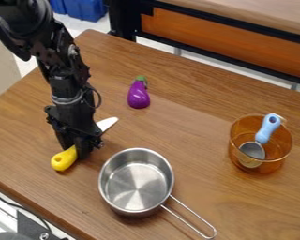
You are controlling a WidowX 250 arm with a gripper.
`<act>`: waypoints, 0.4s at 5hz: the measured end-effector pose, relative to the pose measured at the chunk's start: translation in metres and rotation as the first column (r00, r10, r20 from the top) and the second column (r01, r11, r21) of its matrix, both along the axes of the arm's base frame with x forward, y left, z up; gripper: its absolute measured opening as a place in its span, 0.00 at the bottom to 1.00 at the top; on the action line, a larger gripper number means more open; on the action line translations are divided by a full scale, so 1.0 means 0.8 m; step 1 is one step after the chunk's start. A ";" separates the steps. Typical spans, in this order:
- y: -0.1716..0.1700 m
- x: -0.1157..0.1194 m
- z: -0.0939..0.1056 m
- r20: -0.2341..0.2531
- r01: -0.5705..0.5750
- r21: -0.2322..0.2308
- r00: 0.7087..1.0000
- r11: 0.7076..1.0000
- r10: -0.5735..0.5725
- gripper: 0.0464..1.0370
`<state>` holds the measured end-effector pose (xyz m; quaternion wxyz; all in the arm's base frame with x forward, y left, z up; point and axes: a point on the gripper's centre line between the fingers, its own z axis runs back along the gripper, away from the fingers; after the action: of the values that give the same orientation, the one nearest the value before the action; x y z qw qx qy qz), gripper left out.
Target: Move the yellow knife in the silver pot
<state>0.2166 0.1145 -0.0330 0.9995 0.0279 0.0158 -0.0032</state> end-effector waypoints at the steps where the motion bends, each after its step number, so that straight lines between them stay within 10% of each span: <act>1: -0.001 0.001 0.001 -0.016 -0.026 -0.026 1.000 0.999 0.025 0.25; 2: -0.001 0.002 0.001 -0.011 -0.042 -0.029 0.999 0.999 0.042 0.25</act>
<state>0.2179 0.1136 -0.0318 0.9995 0.0128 0.0213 0.0175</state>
